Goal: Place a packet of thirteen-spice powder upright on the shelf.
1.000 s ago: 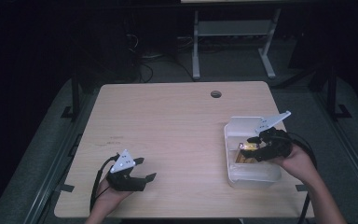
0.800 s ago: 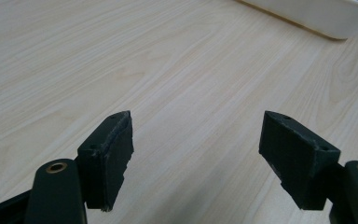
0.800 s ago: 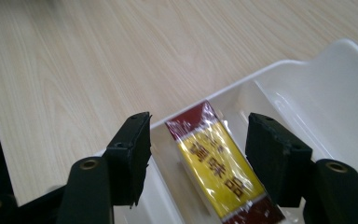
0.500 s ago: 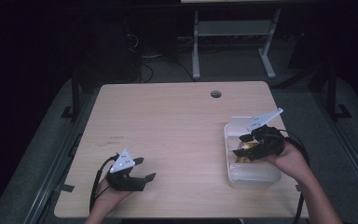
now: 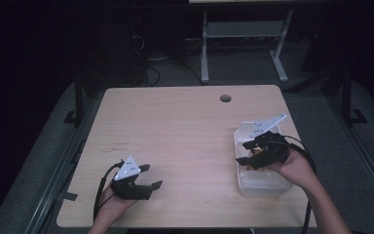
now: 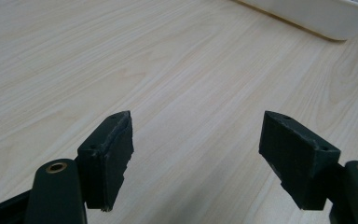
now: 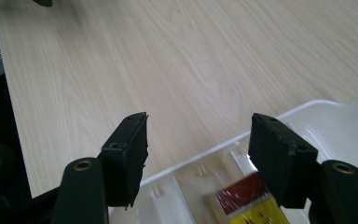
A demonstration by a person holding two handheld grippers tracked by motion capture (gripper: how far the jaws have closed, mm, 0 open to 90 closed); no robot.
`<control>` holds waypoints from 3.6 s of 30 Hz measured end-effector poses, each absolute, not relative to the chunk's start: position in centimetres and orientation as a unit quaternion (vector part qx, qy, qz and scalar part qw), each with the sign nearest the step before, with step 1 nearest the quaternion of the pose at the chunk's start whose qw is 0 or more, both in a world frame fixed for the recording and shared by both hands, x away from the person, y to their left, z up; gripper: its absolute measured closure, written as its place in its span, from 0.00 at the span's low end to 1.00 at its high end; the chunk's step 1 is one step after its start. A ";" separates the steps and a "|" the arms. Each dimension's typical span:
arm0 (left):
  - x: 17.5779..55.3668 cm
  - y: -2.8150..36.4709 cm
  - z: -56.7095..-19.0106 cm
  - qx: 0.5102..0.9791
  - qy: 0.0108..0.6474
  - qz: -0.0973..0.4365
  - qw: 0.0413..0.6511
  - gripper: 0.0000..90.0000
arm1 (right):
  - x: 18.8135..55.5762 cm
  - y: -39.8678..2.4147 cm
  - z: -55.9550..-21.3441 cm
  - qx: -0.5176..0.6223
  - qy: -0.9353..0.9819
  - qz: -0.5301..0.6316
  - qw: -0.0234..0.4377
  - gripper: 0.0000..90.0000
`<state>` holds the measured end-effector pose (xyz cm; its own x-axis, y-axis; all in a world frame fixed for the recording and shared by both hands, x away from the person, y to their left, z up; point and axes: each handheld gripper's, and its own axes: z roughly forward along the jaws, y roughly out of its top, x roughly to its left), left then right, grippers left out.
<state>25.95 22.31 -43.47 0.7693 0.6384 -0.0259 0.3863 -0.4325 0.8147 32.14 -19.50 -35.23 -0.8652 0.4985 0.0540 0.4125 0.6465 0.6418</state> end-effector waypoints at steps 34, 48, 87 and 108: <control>25.9 23.1 -43.2 0.832 0.311 0.148 0.435 0.29 | 30.4 -12.3 -36.2 0.208 0.910 0.357 0.026 0.37; 26.0 23.6 -43.2 0.830 0.315 0.149 0.435 0.29 | 29.8 -10.1 -37.6 0.201 0.910 0.362 0.004 0.35; 26.0 24.4 -43.1 0.827 0.322 0.151 0.435 0.28 | 27.6 -6.3 -41.9 0.198 0.911 0.362 -0.030 0.32; 26.0 24.4 -43.2 0.831 0.320 0.151 0.430 0.27 | 25.3 -6.3 -44.3 0.208 0.908 0.362 -0.042 0.32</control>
